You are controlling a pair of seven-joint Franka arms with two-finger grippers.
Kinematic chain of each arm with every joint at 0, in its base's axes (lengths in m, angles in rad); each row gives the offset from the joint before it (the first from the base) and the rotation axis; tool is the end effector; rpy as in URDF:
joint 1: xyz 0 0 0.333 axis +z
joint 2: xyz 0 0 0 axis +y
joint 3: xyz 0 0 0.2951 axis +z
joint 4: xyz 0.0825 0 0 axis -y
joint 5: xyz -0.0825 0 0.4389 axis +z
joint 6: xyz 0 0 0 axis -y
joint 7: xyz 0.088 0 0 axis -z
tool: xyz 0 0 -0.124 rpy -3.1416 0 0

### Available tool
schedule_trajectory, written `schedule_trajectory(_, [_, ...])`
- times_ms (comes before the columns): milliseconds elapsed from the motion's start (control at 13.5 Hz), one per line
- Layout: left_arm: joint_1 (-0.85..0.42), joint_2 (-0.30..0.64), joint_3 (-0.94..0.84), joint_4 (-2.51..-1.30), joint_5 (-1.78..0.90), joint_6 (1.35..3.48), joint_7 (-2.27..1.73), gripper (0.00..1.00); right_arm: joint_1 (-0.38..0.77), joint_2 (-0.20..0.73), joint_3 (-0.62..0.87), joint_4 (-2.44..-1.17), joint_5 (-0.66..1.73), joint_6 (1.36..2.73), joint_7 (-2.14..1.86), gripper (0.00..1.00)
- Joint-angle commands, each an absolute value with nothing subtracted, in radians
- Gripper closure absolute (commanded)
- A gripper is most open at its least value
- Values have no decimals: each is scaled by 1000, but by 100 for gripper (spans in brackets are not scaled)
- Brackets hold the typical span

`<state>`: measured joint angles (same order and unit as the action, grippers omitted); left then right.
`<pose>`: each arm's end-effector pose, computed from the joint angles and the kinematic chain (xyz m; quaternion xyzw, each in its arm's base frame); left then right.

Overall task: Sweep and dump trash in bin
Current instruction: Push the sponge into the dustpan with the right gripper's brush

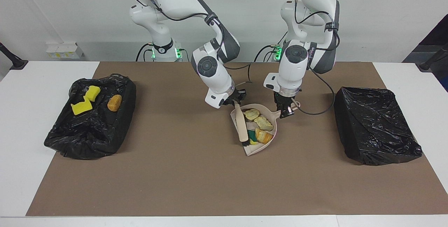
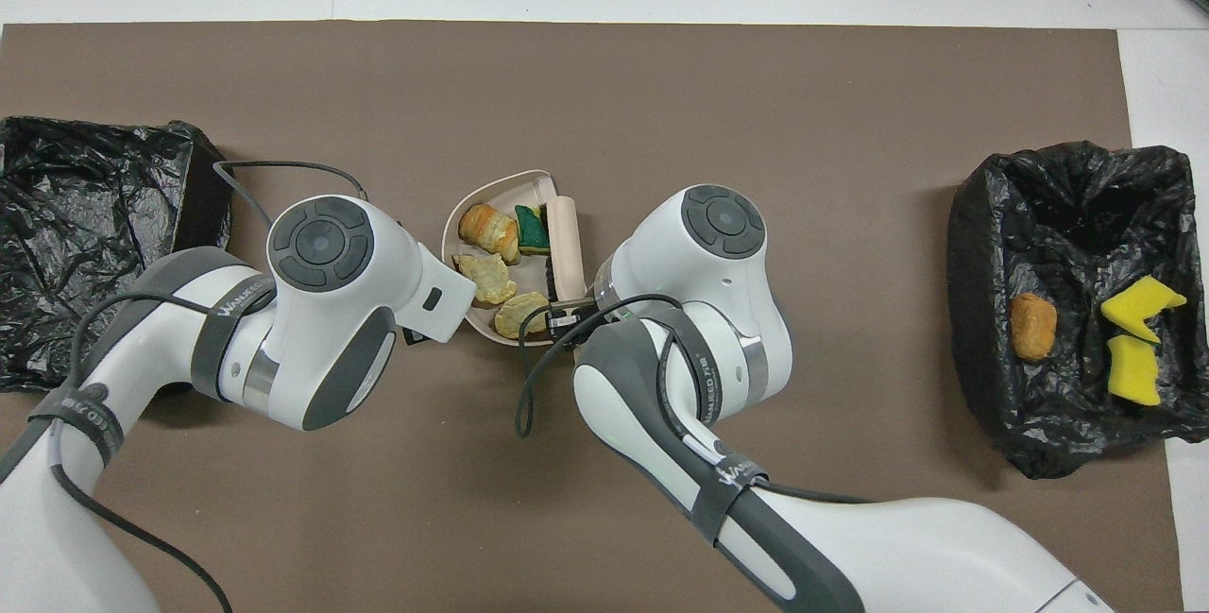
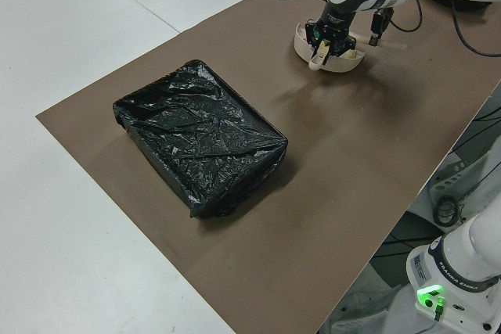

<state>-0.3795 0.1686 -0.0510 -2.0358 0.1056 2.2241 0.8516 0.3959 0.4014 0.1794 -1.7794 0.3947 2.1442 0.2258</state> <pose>0.5691 -0.2560 0.2948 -0.7818 0.6223 -0.0019 0.0392 0.5656 0.3865 0.2706 -0.9786 -0.0559 0.0931 0.1748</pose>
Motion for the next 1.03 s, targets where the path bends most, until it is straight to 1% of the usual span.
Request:
schedule_trajectory(0, [-362, 138, -51, -2074, 121, 2247, 902, 100, 354, 391, 179, -1782, 362, 2135, 190, 100])
schedule_trajectory(295, [-331, 144, -51, -2059, 121, 2244, 998, 100, 272, 338, 178, -1781, 275, 2034, 199, 100])
schedule_trajectory(443, [-301, 146, -51, -2037, 121, 2234, 1075, 100, 265, 299, 176, -1782, 246, 1965, 230, 100])
schedule_trajectory(591, [-278, 129, -48, -2034, 120, 2226, 1165, 100, 291, 278, 184, -1796, 169, 1947, 326, 100])
schedule_trajectory(739, [-215, 112, -51, -2034, 111, 2203, 1236, 100, 345, 253, 184, -1839, 153, 1956, 417, 100])
schedule_trajectory(960, [-96, 42, -46, -2016, 40, 2133, 1440, 100, 494, 245, 184, -1873, 91, 1957, 590, 100])
